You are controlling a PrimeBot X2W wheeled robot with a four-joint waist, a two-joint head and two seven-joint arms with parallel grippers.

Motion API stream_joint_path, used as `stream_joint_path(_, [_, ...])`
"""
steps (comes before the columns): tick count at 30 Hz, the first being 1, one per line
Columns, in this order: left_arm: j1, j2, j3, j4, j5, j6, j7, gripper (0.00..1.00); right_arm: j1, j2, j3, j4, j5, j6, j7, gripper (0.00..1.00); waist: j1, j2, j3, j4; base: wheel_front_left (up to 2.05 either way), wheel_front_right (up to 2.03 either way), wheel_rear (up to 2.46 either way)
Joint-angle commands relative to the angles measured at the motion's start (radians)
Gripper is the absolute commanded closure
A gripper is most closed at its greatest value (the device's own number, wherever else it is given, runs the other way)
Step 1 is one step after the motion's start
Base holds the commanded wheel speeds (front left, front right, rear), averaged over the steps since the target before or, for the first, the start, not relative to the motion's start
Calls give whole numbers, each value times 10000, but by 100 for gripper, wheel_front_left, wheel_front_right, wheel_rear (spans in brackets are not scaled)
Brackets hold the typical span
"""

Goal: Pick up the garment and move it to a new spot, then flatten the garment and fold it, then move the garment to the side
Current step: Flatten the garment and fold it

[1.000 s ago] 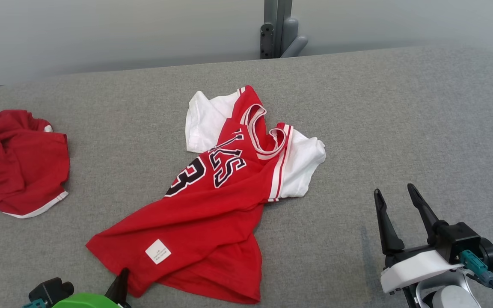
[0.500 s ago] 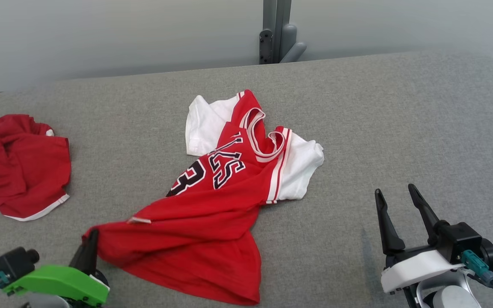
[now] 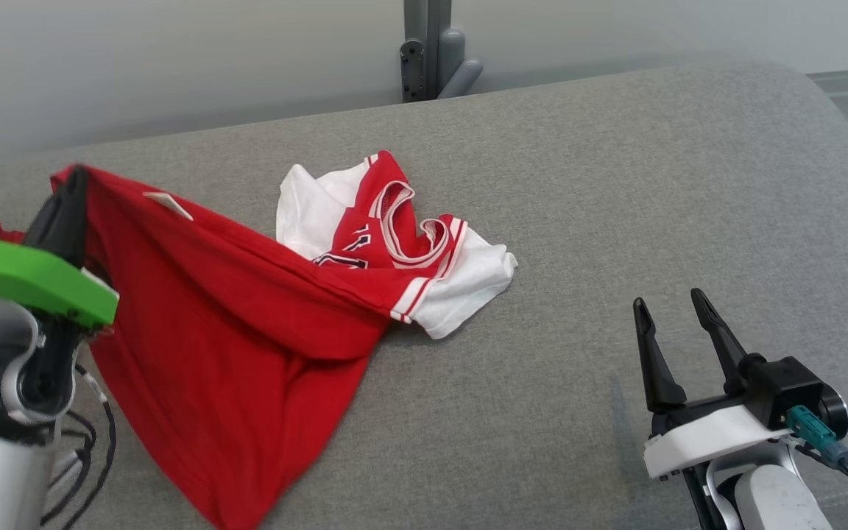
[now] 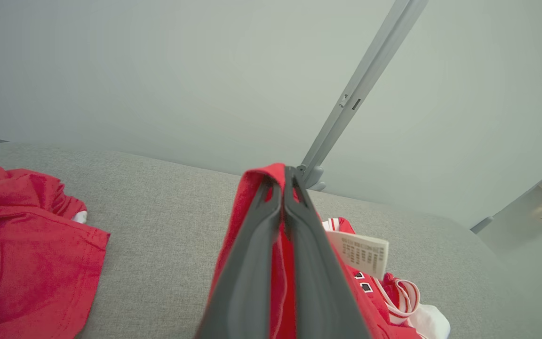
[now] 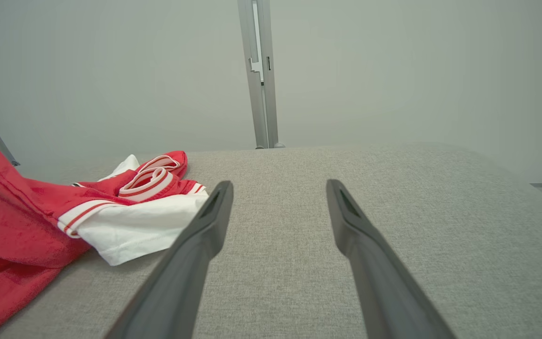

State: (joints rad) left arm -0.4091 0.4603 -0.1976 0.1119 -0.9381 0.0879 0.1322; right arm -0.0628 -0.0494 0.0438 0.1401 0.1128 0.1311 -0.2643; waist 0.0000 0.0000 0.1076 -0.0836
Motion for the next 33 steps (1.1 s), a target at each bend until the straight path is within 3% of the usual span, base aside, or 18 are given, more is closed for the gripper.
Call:
stream_joint_path(1, [-644,37,-69,200,167,-11,26,100,-152,-20,39,15,52,-7,-1,0,0,0,186,-426,0,0,0])
stream_joint_path(8, [-3272,-194,-645,1511,989,-324,-121,100,-322,-24,168,111,191,-7,-1,0,0,0,134,-1578,0,0,0])
stream_joint_path(12, [-4489,-498,-906,2174,1353,-725,-656,100,-217,-20,108,144,218,-7,-1,0,0,0,75,-2038,0,0,0])
stream_joint_path(19, [-5575,-1110,-1291,2955,1811,-964,-1465,100,-22,-19,-143,88,108,-7,-1,0,0,0,-20,-2103,0,0,0])
stream_joint_path(25, [-3246,-911,-1794,1808,2199,-630,-1826,100,314,-19,-434,14,70,-7,-1,0,0,0,-258,-1470,0,0,0])
stream_joint_path(28, [-1018,-672,-1711,870,2045,-10,-2005,100,490,-19,-476,-10,20,-7,-1,0,0,0,-303,-1007,0,0,0])
stream_joint_path(33, [2388,-848,-1439,-376,1380,805,-2452,100,728,-19,-589,-85,95,-7,-1,0,0,0,-203,-18,0,0,0])
